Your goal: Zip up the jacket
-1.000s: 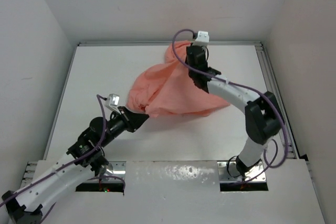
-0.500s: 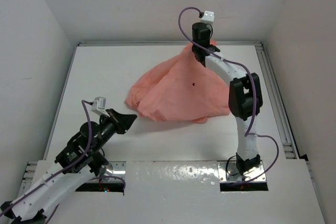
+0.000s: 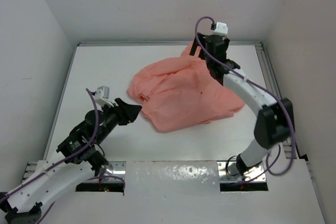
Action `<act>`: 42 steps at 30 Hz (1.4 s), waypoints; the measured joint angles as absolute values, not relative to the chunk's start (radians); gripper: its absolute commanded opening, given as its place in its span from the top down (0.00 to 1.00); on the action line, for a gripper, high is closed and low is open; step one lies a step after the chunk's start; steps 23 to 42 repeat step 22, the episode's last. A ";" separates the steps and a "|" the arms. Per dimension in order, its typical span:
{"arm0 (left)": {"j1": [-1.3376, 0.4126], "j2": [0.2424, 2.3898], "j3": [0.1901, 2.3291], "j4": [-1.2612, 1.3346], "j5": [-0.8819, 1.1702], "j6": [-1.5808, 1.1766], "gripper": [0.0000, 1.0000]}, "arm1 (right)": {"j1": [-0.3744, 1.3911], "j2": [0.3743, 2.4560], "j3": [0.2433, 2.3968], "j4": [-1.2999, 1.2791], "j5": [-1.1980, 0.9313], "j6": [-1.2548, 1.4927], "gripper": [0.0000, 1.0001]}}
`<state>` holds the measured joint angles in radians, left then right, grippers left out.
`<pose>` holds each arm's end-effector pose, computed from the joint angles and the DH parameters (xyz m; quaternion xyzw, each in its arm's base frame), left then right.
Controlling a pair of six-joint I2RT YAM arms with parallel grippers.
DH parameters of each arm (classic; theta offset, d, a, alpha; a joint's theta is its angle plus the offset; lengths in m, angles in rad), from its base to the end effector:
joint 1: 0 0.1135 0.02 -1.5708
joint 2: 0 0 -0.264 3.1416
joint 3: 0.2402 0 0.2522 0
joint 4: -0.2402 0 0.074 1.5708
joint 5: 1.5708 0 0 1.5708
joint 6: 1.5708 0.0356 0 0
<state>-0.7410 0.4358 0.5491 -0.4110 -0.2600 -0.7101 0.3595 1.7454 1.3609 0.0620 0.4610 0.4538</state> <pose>0.0954 -0.0749 0.2805 -0.0647 0.7985 -0.3131 0.5101 0.3949 0.1315 0.3037 0.1706 0.7828 0.0548 0.5959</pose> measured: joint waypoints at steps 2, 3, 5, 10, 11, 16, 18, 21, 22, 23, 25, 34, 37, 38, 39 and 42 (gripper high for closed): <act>-0.741 0.469 0.579 -0.370 -0.266 -0.701 0.48 | 0.411 1.612 1.307 0.014 0.440 0.474 0.01; -0.741 0.484 0.587 -0.350 -0.264 -0.695 0.46 | 0.435 1.544 1.282 -0.005 0.425 0.484 0.01; -0.741 0.514 0.602 -0.323 -0.257 -0.680 0.45 | 0.488 1.381 1.194 -0.026 0.391 0.507 0.01; -0.741 0.558 0.661 -0.304 -0.244 -0.638 0.44 | 0.539 0.915 0.858 -0.016 0.336 0.569 0.01; -0.741 0.565 0.679 -0.302 -0.245 -0.628 0.44 | 0.539 0.842 0.805 -0.033 0.336 0.583 0.01; -0.741 0.533 0.761 -0.288 -0.266 -0.594 0.43 | 0.537 0.638 0.671 -0.127 0.329 0.630 0.01; -0.741 0.514 0.774 -0.271 -0.272 -0.585 0.44 | 0.537 0.591 0.650 -0.175 0.334 0.635 0.01; -0.741 0.460 0.773 -0.258 -0.280 -0.583 0.45 | 0.537 0.554 0.641 -0.233 0.336 0.643 0.01; -0.741 0.450 0.769 -0.255 -0.285 -0.584 0.42 | 0.537 0.552 0.641 -0.245 0.328 0.645 0.01; -0.741 0.450 0.769 -0.255 -0.285 -0.584 0.42 | 0.537 0.552 0.641 -0.245 0.328 0.645 0.01; -0.741 0.450 0.769 -0.255 -0.285 -0.584 0.42 | 0.537 0.552 0.641 -0.245 0.328 0.645 0.01; -0.741 0.450 0.769 -0.255 -0.285 -0.584 0.42 | 0.537 0.552 0.641 -0.245 0.328 0.645 0.01; -0.741 0.450 0.769 -0.255 -0.285 -0.584 0.42 | 0.537 0.552 0.641 -0.245 0.328 0.645 0.01; -0.741 0.450 0.769 -0.255 -0.285 -0.584 0.42 | 0.537 0.552 0.641 -0.245 0.328 0.645 0.01; -0.741 0.450 0.769 -0.255 -0.285 -0.584 0.42 | 0.537 0.552 0.641 -0.245 0.328 0.645 0.01; -0.741 0.450 0.769 -0.255 -0.285 -0.584 0.42 | 0.537 0.552 0.641 -0.245 0.328 0.645 0.01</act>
